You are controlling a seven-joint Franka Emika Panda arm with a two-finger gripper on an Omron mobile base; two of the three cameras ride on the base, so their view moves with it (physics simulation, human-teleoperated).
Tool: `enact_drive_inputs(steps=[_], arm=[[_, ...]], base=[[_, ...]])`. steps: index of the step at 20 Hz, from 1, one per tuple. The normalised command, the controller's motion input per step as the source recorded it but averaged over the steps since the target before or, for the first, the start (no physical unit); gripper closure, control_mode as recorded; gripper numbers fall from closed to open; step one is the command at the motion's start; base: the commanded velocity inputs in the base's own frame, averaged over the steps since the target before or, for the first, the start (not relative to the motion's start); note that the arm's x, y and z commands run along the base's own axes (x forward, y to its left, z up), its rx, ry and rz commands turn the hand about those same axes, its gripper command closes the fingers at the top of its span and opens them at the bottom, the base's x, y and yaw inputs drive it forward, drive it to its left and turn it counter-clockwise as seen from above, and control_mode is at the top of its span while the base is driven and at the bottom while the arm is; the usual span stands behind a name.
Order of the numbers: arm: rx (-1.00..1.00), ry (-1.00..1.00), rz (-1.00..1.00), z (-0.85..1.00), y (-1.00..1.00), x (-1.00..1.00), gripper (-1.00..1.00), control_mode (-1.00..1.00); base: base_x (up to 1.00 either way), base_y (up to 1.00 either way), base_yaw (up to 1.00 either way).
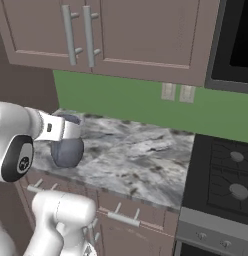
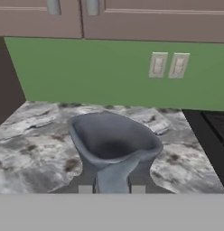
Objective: Move the bottled drink and potato from the top shelf to the second highest shelf to make space. Then, place the pitcher from the counter on the cleared top shelf.
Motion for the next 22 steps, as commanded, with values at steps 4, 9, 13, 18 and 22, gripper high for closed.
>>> enact_drive_inputs(steps=[4,9,13,18,22], arm=[[0.00,0.00,0.00,0.00,0.00,0.00,1.00,1.00],[0.00,0.00,0.00,0.00,0.00,0.00,1.00,1.00],[0.00,0.00,0.00,0.00,0.00,0.00,1.00,1.00],[0.00,0.00,0.00,0.00,0.00,0.00,1.00,1.00],[0.00,0.00,0.00,0.00,0.00,0.00,1.00,1.00]], base=[[-0.97,0.00,0.35],[-0.91,-0.07,0.54],[-0.59,-0.02,0.72],[-0.59,-0.02,0.80],[-0.57,0.00,0.81]])
